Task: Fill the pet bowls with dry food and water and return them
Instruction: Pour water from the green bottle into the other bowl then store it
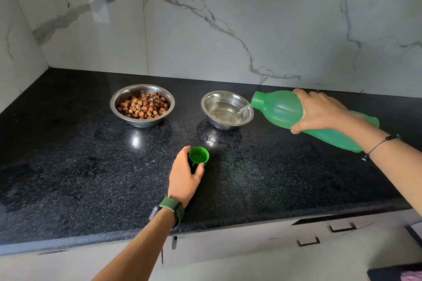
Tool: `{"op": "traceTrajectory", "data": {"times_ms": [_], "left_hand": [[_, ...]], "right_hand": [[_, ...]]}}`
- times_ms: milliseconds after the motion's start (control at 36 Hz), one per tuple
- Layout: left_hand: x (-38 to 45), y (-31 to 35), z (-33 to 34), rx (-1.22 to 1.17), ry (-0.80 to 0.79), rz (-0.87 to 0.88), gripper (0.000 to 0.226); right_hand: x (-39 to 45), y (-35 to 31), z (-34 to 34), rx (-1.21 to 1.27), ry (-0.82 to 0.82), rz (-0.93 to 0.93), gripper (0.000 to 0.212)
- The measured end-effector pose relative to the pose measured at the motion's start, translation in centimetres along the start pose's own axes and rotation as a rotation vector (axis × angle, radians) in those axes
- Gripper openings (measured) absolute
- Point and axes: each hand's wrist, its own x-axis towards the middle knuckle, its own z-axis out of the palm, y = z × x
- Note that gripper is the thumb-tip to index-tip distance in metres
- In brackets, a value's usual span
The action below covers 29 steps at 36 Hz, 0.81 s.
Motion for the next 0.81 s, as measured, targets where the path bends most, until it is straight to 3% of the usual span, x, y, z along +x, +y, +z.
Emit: {"op": "traceTrajectory", "data": {"times_ms": [806], "left_hand": [[0.00, -0.11, 0.00, -0.023, 0.003, 0.000, 0.063]], "right_hand": [[0.14, -0.20, -0.78, -0.028, 0.005, -0.003, 0.113]]}}
